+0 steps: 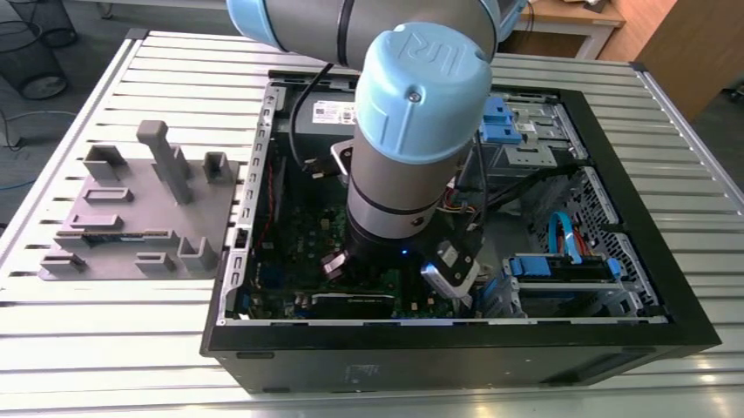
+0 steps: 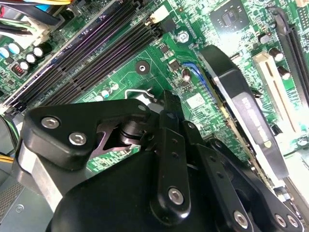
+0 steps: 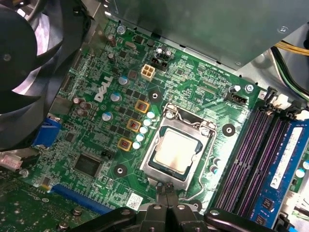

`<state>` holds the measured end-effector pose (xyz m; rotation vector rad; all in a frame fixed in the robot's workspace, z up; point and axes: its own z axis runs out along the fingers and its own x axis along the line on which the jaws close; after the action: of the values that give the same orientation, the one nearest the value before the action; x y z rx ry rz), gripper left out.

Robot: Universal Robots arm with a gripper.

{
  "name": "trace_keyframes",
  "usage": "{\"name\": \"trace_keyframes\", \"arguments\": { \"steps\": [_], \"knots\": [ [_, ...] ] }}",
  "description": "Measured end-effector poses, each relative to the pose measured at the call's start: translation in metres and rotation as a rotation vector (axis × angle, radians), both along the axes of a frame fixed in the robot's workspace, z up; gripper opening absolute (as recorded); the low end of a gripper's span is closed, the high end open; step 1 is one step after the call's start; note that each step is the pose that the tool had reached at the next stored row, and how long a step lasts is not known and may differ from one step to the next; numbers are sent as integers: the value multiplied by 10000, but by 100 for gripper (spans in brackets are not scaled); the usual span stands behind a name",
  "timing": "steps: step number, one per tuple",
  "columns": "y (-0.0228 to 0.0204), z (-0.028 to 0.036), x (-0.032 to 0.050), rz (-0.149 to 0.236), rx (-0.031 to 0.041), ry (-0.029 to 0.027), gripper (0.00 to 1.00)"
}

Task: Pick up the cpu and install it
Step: 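Close the cpu cover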

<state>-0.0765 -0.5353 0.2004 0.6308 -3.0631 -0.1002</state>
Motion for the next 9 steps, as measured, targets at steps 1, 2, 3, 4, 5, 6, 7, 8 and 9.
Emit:
{"name": "trace_keyframes", "arguments": {
  "steps": [1, 2, 3, 4, 5, 6, 7, 8, 9],
  "knots": [
    [0, -1, 6, 1, 1, 0, 11],
    [1, -2, 12, 2, 2, 0, 11],
    [1, -1, 18, 5, 2, 0, 11],
    [2, -1, 21, 9, 3, -1, 11],
    [3, 0, 21, 14, 5, 0, 11],
    [4, -1, 22, 22, 8, -1, 11],
    [5, -1, 23, 29, 9, -1, 11],
    [6, -1, 27, 38, 8, 0, 11],
    [6, -2, 33, 46, 8, 0, 11]
  ]
}}
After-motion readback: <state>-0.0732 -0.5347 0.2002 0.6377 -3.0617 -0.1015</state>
